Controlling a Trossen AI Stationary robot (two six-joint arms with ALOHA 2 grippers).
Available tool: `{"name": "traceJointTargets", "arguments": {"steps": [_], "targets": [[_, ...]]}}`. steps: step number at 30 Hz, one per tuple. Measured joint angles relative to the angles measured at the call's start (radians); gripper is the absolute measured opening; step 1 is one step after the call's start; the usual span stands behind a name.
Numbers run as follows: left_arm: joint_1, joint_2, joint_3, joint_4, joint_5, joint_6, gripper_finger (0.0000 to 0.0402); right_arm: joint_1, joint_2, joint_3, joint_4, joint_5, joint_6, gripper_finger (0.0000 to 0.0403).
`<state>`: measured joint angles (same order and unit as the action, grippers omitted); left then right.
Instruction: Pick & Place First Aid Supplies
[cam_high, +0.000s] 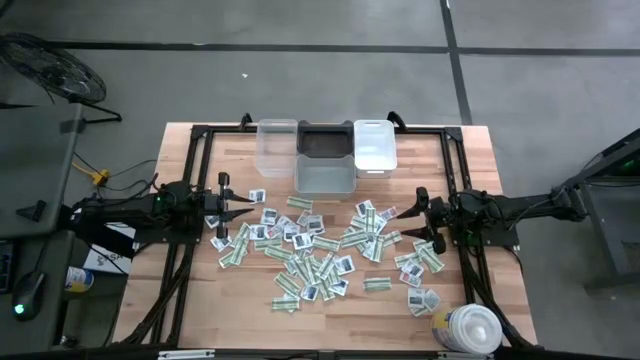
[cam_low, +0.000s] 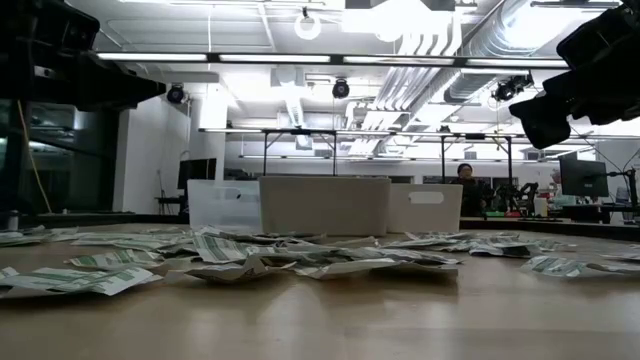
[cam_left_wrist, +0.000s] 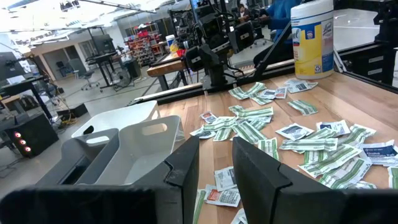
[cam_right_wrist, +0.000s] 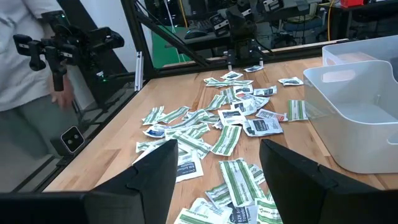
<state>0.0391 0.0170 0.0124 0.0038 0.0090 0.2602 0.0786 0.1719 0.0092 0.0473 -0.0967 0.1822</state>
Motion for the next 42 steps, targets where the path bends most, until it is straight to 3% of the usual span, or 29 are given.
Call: {"name": "traceJointTargets", "arguments": {"steps": [39,42], "targets": [[0.000,0.000,0.000,0.000,0.000,0.000,0.0096,0.000,0.000,0.000,0.000,0.000,0.000,0.0220],[0.000,0.000,0.000,0.000,0.000,0.000,0.0096,0.000,0.000,0.000,0.001,-0.012,0.057,0.0220]]}}
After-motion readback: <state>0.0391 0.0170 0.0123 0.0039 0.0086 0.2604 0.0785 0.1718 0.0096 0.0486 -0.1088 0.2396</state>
